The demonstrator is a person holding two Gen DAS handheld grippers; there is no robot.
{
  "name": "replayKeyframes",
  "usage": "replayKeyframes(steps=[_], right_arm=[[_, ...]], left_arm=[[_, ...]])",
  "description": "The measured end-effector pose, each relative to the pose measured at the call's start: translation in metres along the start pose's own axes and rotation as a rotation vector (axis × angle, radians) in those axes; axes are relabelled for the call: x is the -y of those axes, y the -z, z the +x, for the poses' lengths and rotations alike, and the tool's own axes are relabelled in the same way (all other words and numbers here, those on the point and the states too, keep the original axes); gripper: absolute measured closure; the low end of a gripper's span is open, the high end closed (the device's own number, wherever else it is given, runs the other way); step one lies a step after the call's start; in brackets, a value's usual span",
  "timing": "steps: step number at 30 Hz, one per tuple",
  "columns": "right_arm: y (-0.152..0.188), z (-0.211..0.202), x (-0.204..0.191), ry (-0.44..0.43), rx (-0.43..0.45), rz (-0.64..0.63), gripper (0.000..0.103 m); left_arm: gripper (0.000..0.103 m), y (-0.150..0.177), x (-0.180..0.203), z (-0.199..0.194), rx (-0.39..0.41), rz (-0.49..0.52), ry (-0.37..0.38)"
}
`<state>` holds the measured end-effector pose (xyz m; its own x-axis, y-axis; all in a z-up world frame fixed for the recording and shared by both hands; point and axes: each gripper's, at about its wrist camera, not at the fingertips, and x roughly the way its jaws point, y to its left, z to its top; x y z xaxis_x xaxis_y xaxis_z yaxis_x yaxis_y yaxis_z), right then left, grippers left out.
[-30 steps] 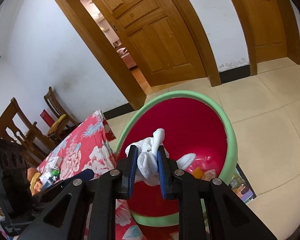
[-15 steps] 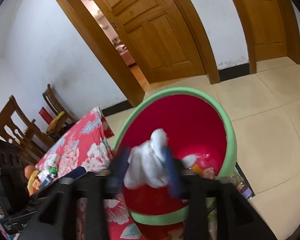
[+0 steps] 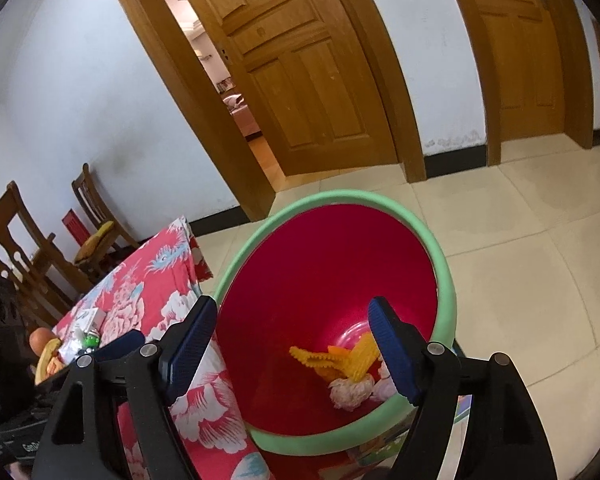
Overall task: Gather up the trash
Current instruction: 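Move both open tools back over the table toward the remaining trash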
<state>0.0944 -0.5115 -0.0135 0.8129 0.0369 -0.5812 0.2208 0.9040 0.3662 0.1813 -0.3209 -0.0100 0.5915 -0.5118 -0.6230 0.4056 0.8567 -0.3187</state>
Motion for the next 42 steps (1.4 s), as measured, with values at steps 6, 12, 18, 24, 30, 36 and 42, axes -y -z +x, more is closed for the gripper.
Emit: replayKeyframes(steps=[6,12,18,24,30,36,42], right_arm=[[-0.004,-0.002,-0.015,-0.028,0.034,-0.019,0.023],[-0.005,-0.012,-0.039,-0.122,0.101,-0.059,0.021],[0.007,-0.006,-0.071,-0.193,0.098,-0.096,0.019],[0.018,0.005,-0.109,-0.231,0.069,-0.177,0.019],[0.023,0.008,-0.132,-0.269,0.091,-0.196,0.019],[0.026,0.011,-0.151,-0.315,0.082,-0.185,0.018],[0.031,0.029,-0.179,-0.336,0.029,-0.205,0.018]], left_arm=[[0.009,-0.005,-0.01,-0.015,0.023,-0.013,-0.016],[0.009,-0.003,-0.031,-0.034,0.048,-0.029,-0.074],[0.009,0.005,-0.051,-0.055,0.066,-0.04,-0.138],[0.009,0.008,-0.077,-0.075,0.066,-0.059,-0.182],[0.009,0.007,-0.105,-0.092,0.072,-0.116,-0.164],[0.009,0.005,-0.121,-0.11,0.094,-0.101,-0.201],[0.009,0.012,-0.153,-0.139,0.121,-0.135,-0.259]])
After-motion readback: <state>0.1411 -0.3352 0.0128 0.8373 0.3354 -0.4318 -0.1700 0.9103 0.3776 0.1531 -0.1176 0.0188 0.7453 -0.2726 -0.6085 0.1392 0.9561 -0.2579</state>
